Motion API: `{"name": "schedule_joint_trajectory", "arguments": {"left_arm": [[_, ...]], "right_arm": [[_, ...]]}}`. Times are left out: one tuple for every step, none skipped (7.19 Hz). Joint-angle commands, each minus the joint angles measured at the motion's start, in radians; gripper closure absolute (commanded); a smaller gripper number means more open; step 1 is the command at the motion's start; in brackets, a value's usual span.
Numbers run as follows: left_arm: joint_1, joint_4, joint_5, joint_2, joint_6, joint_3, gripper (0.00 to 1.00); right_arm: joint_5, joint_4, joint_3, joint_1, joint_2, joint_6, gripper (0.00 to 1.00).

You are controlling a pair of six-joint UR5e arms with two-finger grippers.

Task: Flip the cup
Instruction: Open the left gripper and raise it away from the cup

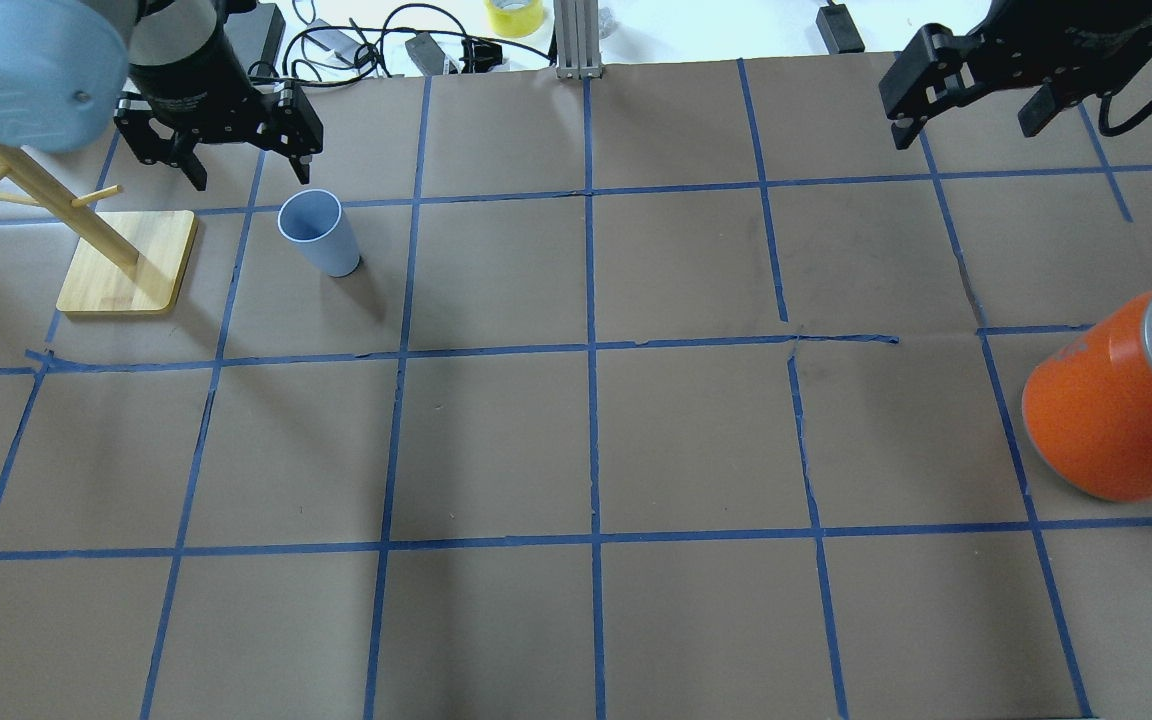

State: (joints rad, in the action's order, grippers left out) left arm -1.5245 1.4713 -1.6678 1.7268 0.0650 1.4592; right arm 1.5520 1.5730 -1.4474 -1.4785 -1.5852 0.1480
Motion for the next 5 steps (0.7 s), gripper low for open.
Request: {"name": "schedule_joint_trajectory", "arguments": {"left_arm": [[-0.015,0.064,0.013,-0.081,0.045,0.015,0.0],[-0.016,0.067,0.061,-0.105,0.042,0.042,0.0],[-0.017,0.082,0.077,-0.13,0.035,0.053,0.0],[-0.019,0.125,0.079,-0.157,0.027,0.053,0.0],[-0.019,0.141,0.092,-0.17,0.027,0.055,0.0]], "right_arm": [[-0.01,-0.091,0.059,-0.003,0.034,0.002,0.0],[-0.012,-0.09,0.047,-0.014,0.036,0.002,0.0],[-0.007,-0.078,0.045,-0.026,0.039,0.005,0.0],[-0.007,-0.076,0.044,-0.038,0.042,0.007,0.0],[-0.007,-0.076,0.044,-0.058,0.048,0.005,0.0]]}}
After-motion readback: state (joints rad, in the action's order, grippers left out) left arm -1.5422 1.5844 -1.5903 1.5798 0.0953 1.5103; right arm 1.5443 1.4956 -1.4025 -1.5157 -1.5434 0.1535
